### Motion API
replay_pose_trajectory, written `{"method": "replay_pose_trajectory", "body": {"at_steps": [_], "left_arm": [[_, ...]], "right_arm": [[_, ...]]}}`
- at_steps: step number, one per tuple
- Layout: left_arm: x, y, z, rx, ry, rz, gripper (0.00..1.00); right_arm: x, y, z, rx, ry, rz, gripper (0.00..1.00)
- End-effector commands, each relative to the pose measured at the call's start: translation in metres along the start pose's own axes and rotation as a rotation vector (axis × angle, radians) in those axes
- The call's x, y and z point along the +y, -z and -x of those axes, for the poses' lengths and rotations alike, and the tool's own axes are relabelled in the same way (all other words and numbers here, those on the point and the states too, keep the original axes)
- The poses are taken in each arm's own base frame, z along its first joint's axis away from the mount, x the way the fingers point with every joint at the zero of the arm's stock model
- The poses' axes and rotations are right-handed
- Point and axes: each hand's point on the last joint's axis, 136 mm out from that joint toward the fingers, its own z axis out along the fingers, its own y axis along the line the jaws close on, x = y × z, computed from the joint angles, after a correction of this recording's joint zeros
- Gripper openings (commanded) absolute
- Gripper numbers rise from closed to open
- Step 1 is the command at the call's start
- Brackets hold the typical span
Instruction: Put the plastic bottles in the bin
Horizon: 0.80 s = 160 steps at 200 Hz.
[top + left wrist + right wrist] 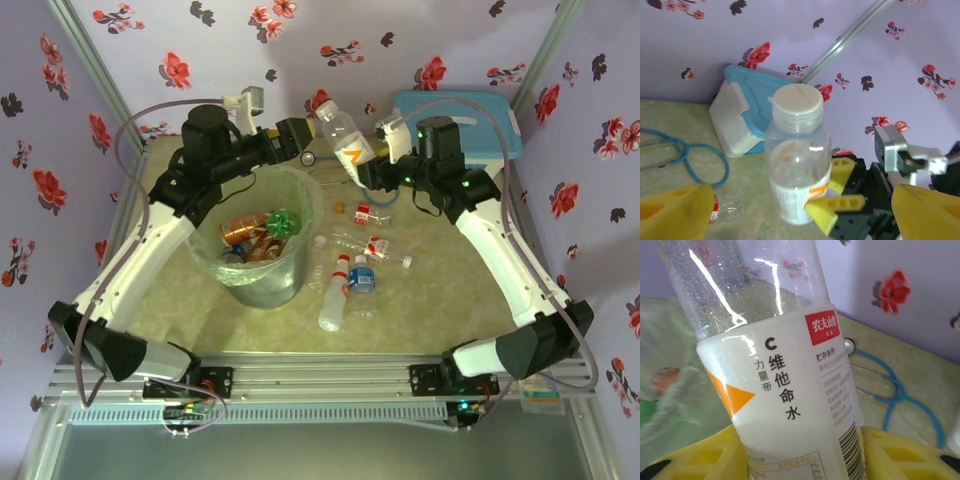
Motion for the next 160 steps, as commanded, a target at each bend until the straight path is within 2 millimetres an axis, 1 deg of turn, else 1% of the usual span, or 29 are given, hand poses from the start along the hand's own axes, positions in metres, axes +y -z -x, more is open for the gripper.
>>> {"method": "replay_pose_trajectory", "body": {"at_steps": [1, 38, 52, 82, 92, 117, 140, 160], "left_arm": [[-0.028, -0.005, 0.018, -0.044, -0.039, -0.094, 0.92], [-0.038, -0.021, 0.018, -0.045, -0.021, -0.137, 0.92], [-0.041, -0.024, 0.017, -0.039, -0.016, -0.149, 0.9], [-0.047, -0.021, 0.019, -0.051, -0.023, -0.164, 0.79], [-0.049, -0.019, 0.02, -0.054, -0.027, -0.168, 0.77], [-0.049, -0.018, 0.02, -0.056, -0.03, -0.167, 0.68], [-0.049, -0.018, 0.021, -0.061, -0.033, -0.164, 0.58], [-0.049, -0.017, 0.023, -0.069, -0.034, -0.161, 0.53]], "right_arm": [[0.032, 0.022, 0.041, -0.135, 0.033, 0.074, 0.5], [0.065, 0.025, 0.053, -0.16, 0.072, 0.153, 0.49], [0.073, 0.026, 0.059, -0.183, 0.08, 0.178, 0.49], [0.084, 0.022, 0.065, -0.198, 0.085, 0.215, 0.49], [0.089, 0.021, 0.067, -0.203, 0.088, 0.233, 0.49], [0.101, 0.021, 0.071, -0.222, 0.091, 0.281, 0.49], [0.105, 0.019, 0.071, -0.223, 0.09, 0.299, 0.49], [0.106, 0.018, 0.071, -0.223, 0.09, 0.302, 0.5]]}}
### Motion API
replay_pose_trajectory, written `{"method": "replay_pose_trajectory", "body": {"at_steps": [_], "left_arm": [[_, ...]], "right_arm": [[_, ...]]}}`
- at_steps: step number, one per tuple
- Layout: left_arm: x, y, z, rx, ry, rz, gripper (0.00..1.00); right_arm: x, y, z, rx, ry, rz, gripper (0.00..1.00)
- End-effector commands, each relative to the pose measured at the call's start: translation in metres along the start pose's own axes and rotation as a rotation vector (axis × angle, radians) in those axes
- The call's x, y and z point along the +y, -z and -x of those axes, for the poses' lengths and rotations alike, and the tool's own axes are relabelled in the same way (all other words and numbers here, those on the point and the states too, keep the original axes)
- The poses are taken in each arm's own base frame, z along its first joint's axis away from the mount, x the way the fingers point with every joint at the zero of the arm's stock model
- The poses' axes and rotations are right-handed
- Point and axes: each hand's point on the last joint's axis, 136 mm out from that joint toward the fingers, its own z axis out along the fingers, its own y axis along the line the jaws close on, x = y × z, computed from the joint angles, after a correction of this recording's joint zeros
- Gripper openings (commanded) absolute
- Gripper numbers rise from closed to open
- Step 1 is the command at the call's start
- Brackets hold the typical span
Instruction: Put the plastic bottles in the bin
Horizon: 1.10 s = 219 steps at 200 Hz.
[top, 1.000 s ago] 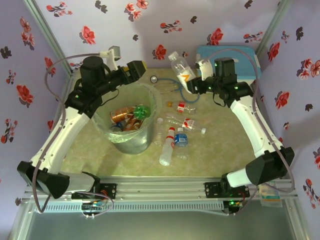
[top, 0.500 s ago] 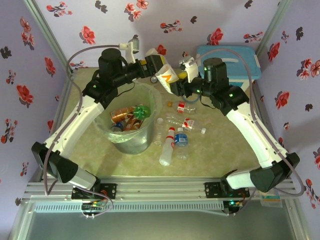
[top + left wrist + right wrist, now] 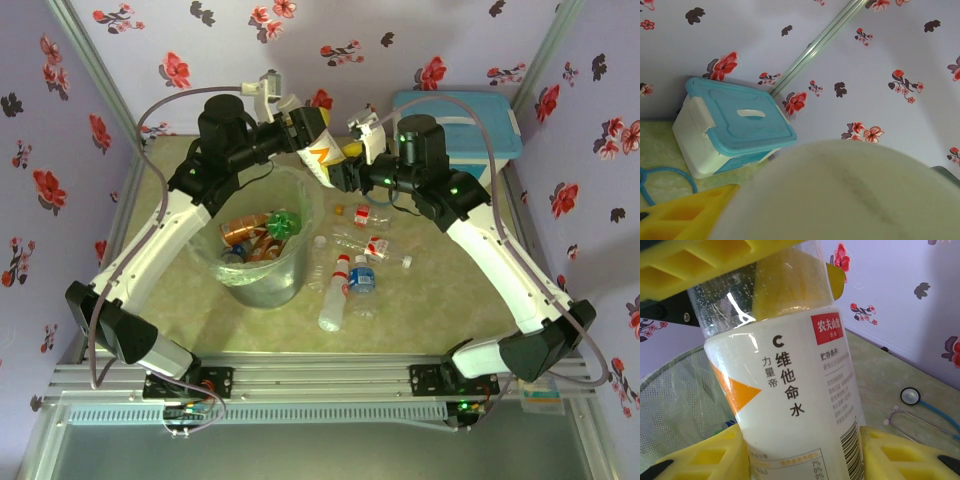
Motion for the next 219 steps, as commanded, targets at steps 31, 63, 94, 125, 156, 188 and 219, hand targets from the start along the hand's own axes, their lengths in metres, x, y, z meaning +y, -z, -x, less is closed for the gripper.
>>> {"method": "replay_pose_trajectory", "body": {"at_steps": [31, 63, 94, 125, 156, 188, 219], "left_arm": [[-0.021, 0.011, 0.018, -0.056, -0.031, -0.045, 0.48], [-0.017, 0.022, 0.029, -0.085, -0.035, -0.022, 0.45], [-0.017, 0.047, 0.049, -0.128, -0.081, 0.023, 0.43], [-0.001, 0.078, 0.053, -0.087, -0.165, 0.17, 0.41], [0.026, 0.109, 0.033, 0.098, -0.318, 0.403, 0.38], [0.062, 0.134, 0.002, 0.313, -0.434, 0.577, 0.35], [0.093, 0.141, -0.028, 0.496, -0.492, 0.646, 0.32]], "right_arm": [[0.026, 0.006, 0.034, -0.113, 0.047, 0.091, 0.62], [0.023, 0.011, 0.042, -0.15, 0.066, 0.058, 0.86], [0.009, 0.024, 0.052, -0.204, 0.089, -0.046, 0.96], [-0.014, 0.038, 0.05, -0.226, 0.098, -0.17, 0.98], [-0.041, 0.05, 0.037, -0.216, 0.053, -0.244, 0.98], [-0.06, 0.057, 0.02, -0.194, 0.015, -0.289, 0.99], [-0.069, 0.06, 0.007, -0.168, -0.002, -0.311, 0.99]]}}
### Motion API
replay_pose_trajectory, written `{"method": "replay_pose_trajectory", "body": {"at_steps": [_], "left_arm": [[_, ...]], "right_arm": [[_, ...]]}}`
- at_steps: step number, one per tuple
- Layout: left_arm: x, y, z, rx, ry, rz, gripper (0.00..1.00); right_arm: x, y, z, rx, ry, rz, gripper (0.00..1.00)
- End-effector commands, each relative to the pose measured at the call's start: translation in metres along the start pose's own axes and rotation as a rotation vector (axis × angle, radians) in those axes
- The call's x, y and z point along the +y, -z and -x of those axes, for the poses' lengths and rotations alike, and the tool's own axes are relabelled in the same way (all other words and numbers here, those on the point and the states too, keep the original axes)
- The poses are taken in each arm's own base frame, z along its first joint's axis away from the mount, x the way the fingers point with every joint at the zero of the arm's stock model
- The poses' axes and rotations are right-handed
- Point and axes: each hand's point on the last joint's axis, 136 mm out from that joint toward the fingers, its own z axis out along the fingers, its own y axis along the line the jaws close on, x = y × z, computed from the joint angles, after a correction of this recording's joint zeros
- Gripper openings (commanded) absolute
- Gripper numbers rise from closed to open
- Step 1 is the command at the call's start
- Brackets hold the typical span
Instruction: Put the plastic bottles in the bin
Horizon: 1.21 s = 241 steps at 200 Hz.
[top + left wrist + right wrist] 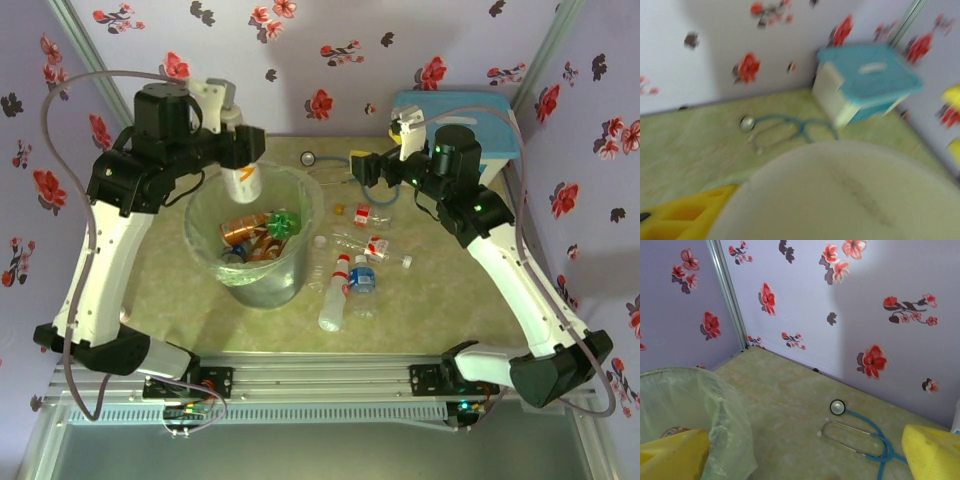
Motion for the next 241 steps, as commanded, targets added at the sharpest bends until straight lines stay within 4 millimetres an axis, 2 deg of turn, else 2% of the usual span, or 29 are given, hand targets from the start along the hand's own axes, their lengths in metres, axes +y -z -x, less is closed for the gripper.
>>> {"method": "replay_pose_trajectory", "body": {"at_steps": [1, 32, 78, 101, 120, 144, 212, 241], "left_arm": [[0.024, -0.015, -0.058, 0.254, -0.154, 0.089, 0.32], [0.033, -0.031, -0.084, 0.363, -0.243, 0.093, 0.31], [0.052, -0.043, -0.114, 0.489, -0.319, 0.139, 0.32], [0.053, -0.046, -0.12, 0.501, -0.313, 0.134, 0.46], [0.048, -0.047, -0.115, 0.471, -0.303, 0.117, 0.63], [0.045, -0.045, -0.106, 0.435, -0.296, 0.106, 0.72], [0.037, -0.04, -0.1, 0.396, -0.25, 0.08, 0.74], [0.034, -0.046, -0.108, 0.392, -0.202, 0.062, 0.62]], "right_arm": [[-0.006, 0.01, 0.003, -0.02, -0.011, -0.027, 0.99], [-0.008, 0.009, -0.007, 0.006, -0.017, -0.03, 0.99], [-0.012, 0.007, -0.014, 0.02, -0.018, -0.037, 0.99], [-0.012, 0.006, -0.016, 0.024, -0.02, -0.036, 0.99], [-0.013, 0.005, -0.016, 0.026, -0.021, -0.037, 0.99], [-0.013, 0.005, -0.018, 0.031, -0.021, -0.037, 0.99], [-0.015, 0.005, -0.021, 0.041, -0.022, -0.042, 0.99], [-0.015, 0.004, -0.023, 0.045, -0.025, -0.043, 0.99]]}}
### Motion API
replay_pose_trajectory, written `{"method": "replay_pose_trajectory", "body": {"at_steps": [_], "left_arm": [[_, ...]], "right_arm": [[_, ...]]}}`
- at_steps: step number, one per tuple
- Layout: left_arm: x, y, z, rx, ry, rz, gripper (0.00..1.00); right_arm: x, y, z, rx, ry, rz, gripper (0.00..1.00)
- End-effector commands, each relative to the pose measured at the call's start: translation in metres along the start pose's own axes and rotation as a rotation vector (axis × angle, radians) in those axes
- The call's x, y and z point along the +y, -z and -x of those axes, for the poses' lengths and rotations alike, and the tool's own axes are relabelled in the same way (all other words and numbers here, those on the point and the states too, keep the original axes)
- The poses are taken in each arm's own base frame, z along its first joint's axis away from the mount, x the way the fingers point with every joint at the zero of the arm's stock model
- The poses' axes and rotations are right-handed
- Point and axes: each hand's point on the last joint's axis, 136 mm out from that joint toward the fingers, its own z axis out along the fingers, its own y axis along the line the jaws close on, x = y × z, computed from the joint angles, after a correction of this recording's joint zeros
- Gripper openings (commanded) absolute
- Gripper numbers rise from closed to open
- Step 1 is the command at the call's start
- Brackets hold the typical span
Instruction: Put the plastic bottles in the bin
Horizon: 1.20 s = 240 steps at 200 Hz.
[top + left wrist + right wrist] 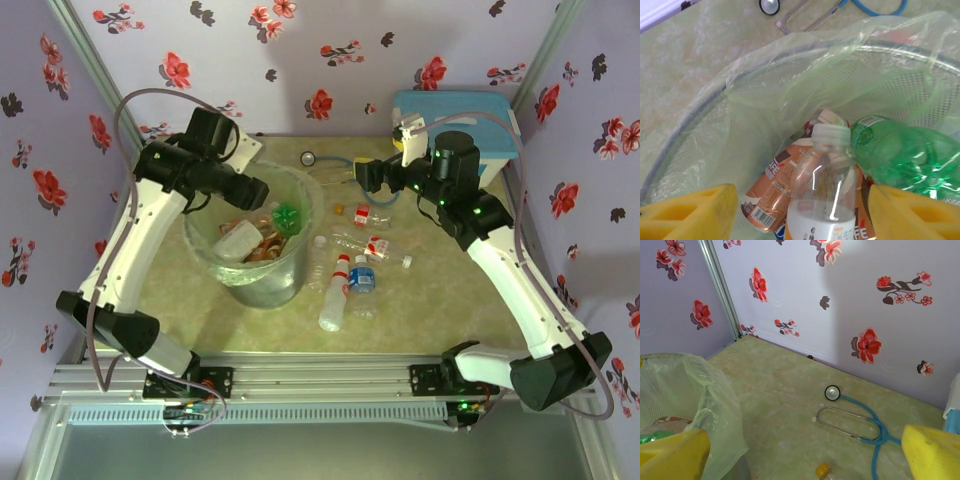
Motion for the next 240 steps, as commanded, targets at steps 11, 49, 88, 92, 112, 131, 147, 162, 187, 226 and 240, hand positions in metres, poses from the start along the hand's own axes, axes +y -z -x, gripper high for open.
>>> {"method": "replay_pose_trajectory", "body": {"at_steps": [11, 49, 88, 92, 112, 131, 147, 162, 187, 226, 240], "left_arm": [[-0.007, -0.001, -0.002, -0.035, 0.071, -0.044, 0.57], [-0.015, -0.014, -0.009, -0.057, 0.127, -0.087, 0.52], [-0.014, -0.007, -0.004, -0.096, 0.178, -0.088, 0.54], [-0.014, -0.006, -0.003, -0.099, 0.185, -0.087, 0.55], [-0.012, -0.003, 0.003, -0.118, 0.212, -0.085, 0.58], [-0.01, 0.0, 0.009, -0.135, 0.239, -0.083, 0.62], [-0.009, 0.002, 0.012, -0.146, 0.254, -0.082, 0.64], [-0.009, 0.002, 0.013, -0.148, 0.264, -0.084, 0.66], [-0.01, 0.001, 0.01, -0.171, 0.286, -0.088, 0.67], [-0.011, 0.01, 0.009, -0.239, 0.324, -0.097, 0.69], [-0.012, 0.014, 0.007, -0.256, 0.336, -0.099, 0.69]], "right_arm": [[-0.005, 0.003, -0.004, 0.004, -0.008, -0.02, 0.99], [-0.016, 0.008, -0.02, 0.084, 0.002, -0.08, 0.99], [-0.023, 0.024, -0.067, 0.274, 0.061, -0.124, 0.99], [-0.024, 0.027, -0.072, 0.301, 0.081, -0.124, 0.99], [-0.035, 0.043, -0.108, 0.493, 0.185, -0.14, 0.99], [-0.054, 0.061, -0.15, 0.764, 0.265, -0.174, 0.99], [-0.062, 0.066, -0.177, 0.915, 0.294, -0.159, 0.98], [-0.059, 0.07, -0.202, 1.04, 0.321, -0.082, 0.98], [-0.059, 0.068, -0.234, 1.176, 0.362, 0.019, 0.99], [-0.062, 0.042, -0.26, 1.211, 0.42, 0.121, 0.99], [-0.058, 0.03, -0.268, 1.197, 0.414, 0.166, 0.98]]}}
